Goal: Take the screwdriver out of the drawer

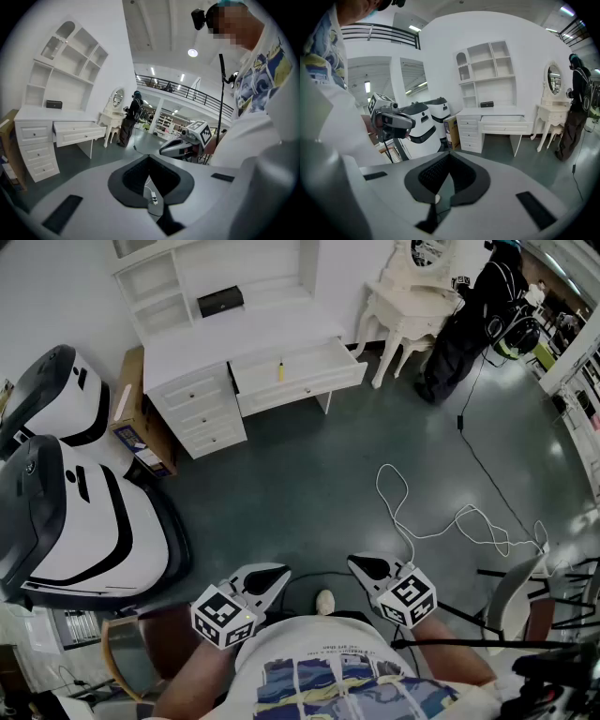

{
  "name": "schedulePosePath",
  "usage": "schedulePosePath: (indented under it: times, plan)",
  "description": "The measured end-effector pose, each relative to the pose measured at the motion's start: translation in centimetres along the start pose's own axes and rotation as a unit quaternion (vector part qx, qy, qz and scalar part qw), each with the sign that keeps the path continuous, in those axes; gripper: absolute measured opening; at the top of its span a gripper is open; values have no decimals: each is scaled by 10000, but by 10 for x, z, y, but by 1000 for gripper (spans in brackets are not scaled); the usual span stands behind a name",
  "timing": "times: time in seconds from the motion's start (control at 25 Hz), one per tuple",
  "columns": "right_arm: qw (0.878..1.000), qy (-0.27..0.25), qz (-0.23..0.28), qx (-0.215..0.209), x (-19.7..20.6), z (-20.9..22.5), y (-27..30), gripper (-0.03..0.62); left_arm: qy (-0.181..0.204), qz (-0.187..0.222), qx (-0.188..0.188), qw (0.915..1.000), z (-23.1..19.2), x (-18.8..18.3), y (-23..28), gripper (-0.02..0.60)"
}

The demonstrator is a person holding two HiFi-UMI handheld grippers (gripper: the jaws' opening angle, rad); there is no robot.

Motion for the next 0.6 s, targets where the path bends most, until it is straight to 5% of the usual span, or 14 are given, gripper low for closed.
schedulePosePath:
  times: [0.6]
  plan:
    - [9992,219,292,-184,27,59,-49,25,436,-468,-132,9979,53,-2,80,14]
Point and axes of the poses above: the fingertips, and each gripper's own axes: y forward along the fingers, z to its right, x out of its underside, the point moved 5 cm from there along -y, backward along the fingers, and after that the axes turned 6 degrees about -y, right-handed, at the moved point
